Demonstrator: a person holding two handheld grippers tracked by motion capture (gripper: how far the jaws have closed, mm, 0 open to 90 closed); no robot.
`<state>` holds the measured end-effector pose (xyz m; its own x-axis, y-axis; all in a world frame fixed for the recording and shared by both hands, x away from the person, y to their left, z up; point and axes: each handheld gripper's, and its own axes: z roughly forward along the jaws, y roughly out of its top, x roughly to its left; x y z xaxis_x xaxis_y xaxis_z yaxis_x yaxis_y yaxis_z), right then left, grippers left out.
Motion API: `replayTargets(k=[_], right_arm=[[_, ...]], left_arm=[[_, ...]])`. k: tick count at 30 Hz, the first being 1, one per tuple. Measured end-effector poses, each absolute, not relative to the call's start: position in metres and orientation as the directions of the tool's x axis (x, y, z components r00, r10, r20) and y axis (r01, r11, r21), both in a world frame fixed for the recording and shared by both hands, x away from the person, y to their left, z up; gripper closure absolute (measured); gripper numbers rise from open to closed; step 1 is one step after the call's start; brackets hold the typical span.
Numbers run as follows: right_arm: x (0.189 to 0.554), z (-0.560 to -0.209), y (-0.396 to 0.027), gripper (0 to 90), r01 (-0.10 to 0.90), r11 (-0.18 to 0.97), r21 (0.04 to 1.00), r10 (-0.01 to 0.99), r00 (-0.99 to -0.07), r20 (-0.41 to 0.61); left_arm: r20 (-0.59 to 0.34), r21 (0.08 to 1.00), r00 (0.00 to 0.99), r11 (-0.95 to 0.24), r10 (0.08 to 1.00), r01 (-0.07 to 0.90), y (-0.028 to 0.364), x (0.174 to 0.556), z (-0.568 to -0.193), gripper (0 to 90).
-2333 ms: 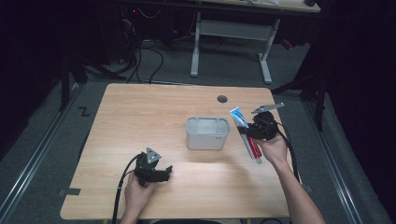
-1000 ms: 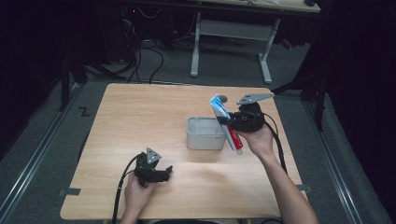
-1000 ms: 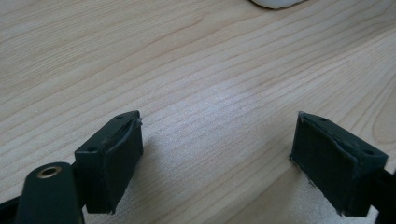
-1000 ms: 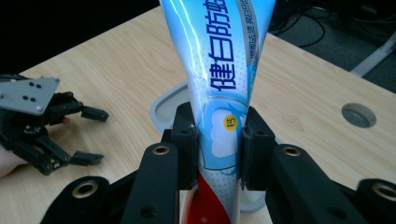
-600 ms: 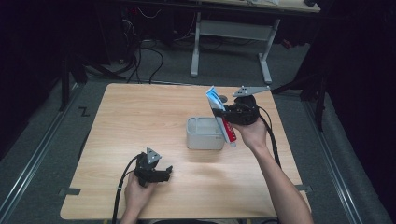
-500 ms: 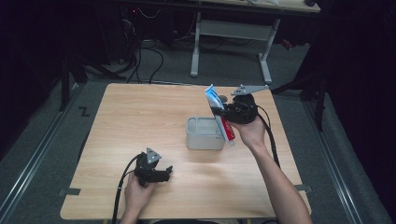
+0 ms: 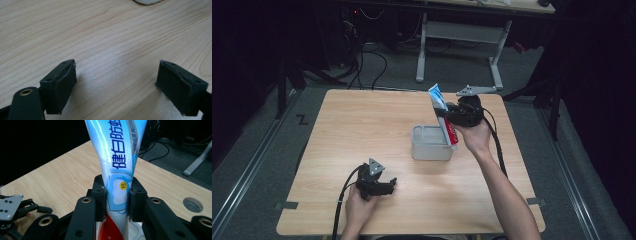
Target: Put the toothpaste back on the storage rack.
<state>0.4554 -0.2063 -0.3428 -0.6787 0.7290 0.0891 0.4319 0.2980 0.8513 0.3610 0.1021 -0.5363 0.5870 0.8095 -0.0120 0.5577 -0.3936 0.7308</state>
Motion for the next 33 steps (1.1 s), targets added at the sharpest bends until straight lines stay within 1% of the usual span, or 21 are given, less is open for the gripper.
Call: replayTargets(k=[4, 7, 16, 25, 33], right_arm=[[0.461, -0.345, -0.202, 71.9, 0.438, 0.298, 0.848, 0.727, -0.680, 0.096], [0.465, -0.344, -0.197, 72.0, 0.435, 0.309, 0.845, 0.729, -0.679, 0.083], [0.475, -0.340, -0.189, 71.8, 0.437, 0.292, 0.851, 0.741, -0.666, 0.088], [0.485, -0.346, -0.186, 71.5, 0.455, 0.276, 0.847, 0.752, -0.651, 0.105], [0.489, -0.347, -0.179, 71.3, 0.452, 0.280, 0.847, 0.757, -0.647, 0.095]], left_arm=[[-0.012, 0.731, 0.587, -0.393, 0.809, 0.558, 0.102, 0.361, -0.536, 16.7], [-0.012, 0.731, 0.587, -0.394, 0.809, 0.558, 0.102, 0.361, -0.536, 16.7], [-0.012, 0.731, 0.588, -0.394, 0.809, 0.557, 0.102, 0.361, -0.536, 16.7], [-0.012, 0.731, 0.588, -0.394, 0.809, 0.557, 0.102, 0.361, -0.536, 16.7], [-0.012, 0.731, 0.588, -0.394, 0.809, 0.557, 0.102, 0.361, -0.536, 16.7]])
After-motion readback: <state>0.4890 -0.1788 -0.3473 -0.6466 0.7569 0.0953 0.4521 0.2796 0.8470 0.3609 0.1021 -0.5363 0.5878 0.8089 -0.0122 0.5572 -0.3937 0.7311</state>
